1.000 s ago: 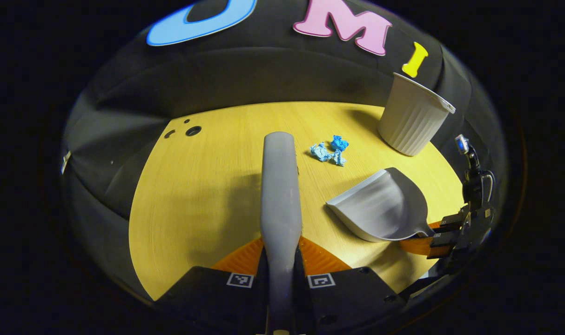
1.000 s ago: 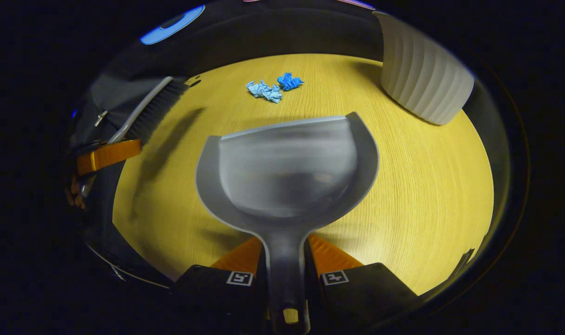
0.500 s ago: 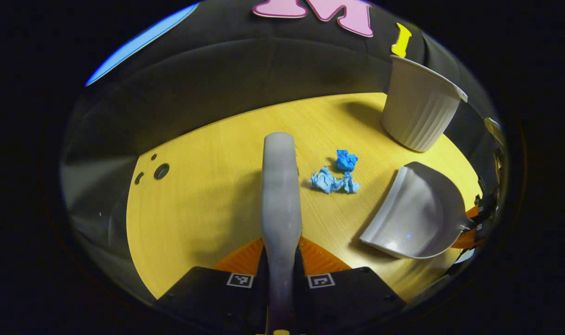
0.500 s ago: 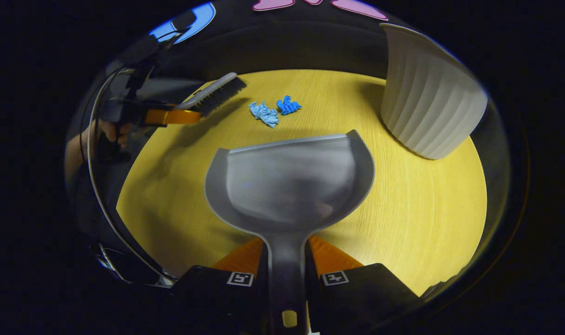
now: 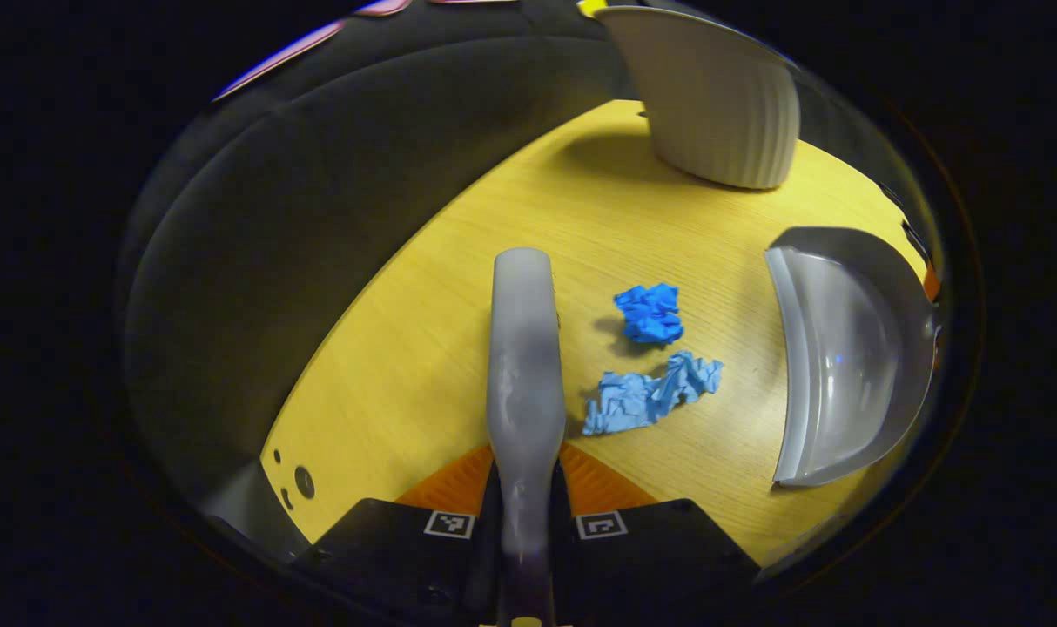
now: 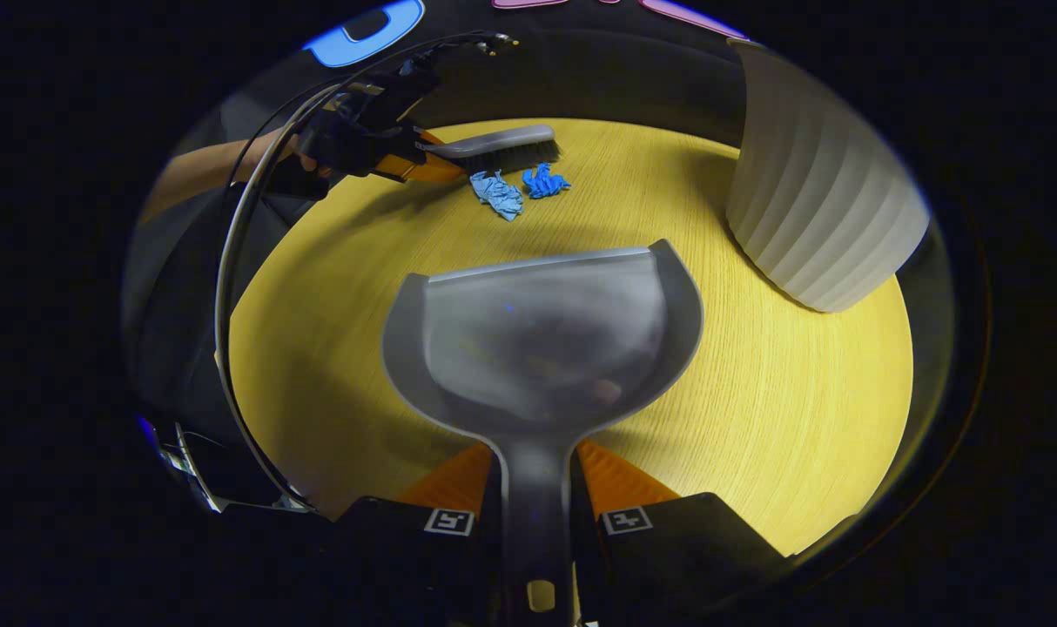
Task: Pick up the small broom and dustpan from the desktop, sweep the trash into the dustpan with the broom, and then empty the trash into the garbage bin.
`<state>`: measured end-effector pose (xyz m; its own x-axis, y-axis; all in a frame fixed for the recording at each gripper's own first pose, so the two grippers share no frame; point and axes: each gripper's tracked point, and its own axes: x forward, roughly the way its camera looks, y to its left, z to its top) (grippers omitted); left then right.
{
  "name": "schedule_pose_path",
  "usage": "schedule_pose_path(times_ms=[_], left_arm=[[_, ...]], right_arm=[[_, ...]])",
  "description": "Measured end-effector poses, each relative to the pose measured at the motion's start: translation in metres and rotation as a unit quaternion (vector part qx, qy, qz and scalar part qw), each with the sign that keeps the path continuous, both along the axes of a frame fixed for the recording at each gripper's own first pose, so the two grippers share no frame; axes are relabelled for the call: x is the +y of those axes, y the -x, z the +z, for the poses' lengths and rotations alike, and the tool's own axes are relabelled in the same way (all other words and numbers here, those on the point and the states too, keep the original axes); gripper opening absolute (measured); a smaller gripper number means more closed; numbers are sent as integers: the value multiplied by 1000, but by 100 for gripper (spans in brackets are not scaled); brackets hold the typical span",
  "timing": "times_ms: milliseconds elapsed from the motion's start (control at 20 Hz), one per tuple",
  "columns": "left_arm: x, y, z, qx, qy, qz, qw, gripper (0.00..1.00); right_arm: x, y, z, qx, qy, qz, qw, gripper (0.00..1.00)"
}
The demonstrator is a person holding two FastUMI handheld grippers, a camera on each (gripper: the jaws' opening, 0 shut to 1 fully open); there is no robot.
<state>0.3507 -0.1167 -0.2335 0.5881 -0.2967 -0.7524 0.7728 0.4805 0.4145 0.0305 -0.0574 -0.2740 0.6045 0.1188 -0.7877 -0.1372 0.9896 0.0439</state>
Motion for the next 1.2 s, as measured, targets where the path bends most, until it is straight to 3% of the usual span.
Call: schedule_pose_path(times_ms=[300,650,950,1200], left_arm=[[-35,46,-5,37,-8,-75,996,28],[-64,122,-10,104,-23,-151,983,31],[-75,180,-11,184,28,-107,977,29],[-69,183,11,168,113,-9,979,29]], right_arm=[[-3,4,-8,10,14,16,1000,39],[-5,3,-14,2,7,10,1000,39],[-3,3,-12,-7,-5,5,1000,39],[-4,2,-10,-27,-8,5,1000,39]])
